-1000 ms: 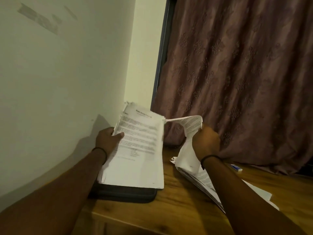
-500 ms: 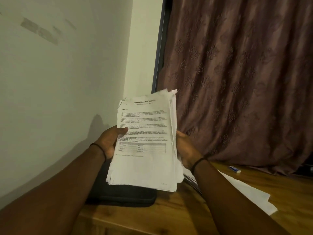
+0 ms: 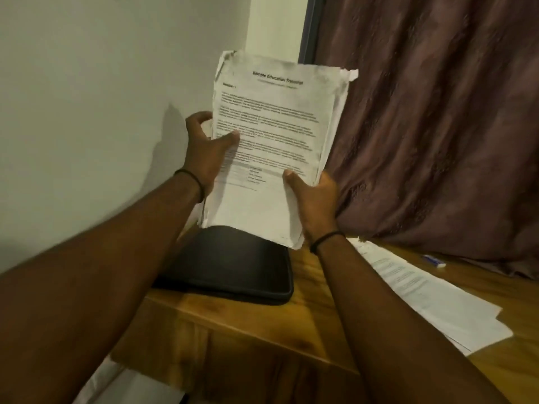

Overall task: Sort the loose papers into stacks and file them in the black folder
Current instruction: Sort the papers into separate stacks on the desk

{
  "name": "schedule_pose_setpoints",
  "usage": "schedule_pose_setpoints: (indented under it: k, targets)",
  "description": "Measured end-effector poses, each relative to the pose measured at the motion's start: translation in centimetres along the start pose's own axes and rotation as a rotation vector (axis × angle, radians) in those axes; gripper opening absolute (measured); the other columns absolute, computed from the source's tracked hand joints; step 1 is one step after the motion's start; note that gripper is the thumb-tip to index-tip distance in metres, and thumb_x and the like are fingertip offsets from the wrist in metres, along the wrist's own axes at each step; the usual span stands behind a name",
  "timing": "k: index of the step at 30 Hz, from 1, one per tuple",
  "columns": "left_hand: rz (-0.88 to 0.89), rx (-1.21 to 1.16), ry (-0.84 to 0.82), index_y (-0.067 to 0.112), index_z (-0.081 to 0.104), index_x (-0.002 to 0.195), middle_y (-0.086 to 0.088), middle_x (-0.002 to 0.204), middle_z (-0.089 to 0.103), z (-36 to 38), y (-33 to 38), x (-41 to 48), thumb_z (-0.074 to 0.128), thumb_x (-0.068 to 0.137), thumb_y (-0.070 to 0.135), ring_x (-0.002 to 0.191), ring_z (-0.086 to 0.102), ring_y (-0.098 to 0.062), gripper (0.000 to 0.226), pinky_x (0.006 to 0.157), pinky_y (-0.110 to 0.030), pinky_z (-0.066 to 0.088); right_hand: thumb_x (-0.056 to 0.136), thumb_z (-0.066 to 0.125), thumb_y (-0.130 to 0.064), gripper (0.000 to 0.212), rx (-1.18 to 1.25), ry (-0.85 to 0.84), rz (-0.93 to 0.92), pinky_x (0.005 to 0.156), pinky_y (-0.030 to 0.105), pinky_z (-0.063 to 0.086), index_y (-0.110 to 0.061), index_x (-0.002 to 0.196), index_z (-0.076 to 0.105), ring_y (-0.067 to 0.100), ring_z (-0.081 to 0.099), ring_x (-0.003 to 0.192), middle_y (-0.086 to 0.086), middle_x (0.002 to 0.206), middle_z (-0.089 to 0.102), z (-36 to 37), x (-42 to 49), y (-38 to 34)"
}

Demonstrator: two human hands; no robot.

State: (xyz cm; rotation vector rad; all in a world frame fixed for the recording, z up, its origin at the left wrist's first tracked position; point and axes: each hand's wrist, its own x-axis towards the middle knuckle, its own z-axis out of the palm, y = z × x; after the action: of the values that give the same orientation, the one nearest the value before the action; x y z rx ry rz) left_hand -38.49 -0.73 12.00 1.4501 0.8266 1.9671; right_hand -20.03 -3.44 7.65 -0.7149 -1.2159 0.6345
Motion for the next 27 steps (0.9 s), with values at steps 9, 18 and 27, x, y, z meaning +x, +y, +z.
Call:
schedule_pose_setpoints:
  k: [9,18,27]
  targets:
    - [-0.344,0.029,-0.235,0.018,0.066,0.117,0.008,0.107,0.072,-3.7,-7.1,-4.5,0.073,0.085,0.016,0.091,0.07,-0.001,0.033,0.081,-0.015,0.054,0.075,0.082,-0.008,0.036,0.175,-0.038,0.423,0.089,0.045,0.057,-0.013,0.108,0.068,0.029,0.071,0.1,0.01,0.11,0.073,-0.8,-3.5,8.3]
    - [-0.587,0.507,-0.244,-0.002,0.065,0.105,-0.007,0.099,0.068,-4.4,-9.5,-2.0,0.085,0.072,0.026,0.082,0.063,-0.018,0.048,0.071,-0.022,0.05,0.075,0.085,-0.019,0.04,-0.316,0.021,0.438,0.064,0.023,0.054,-0.011,0.104,0.06,0.013,0.067,0.081,0.003,0.102,0.07,-2.1,-1.7,10.6]
    - [-0.598,1.081,-0.497,0.0,0.061,0.12,-0.017,0.119,0.064,-3.3,-10.6,-2.5,0.074,0.084,0.013,0.091,0.054,-0.019,0.041,0.072,-0.025,0.045,0.076,0.082,-0.033,0.047,-0.878,-0.09,0.331,0.069,0.027,0.049,-0.021,0.112,0.053,0.016,0.061,0.088,-0.002,0.105,0.065,-3.5,-2.1,11.9]
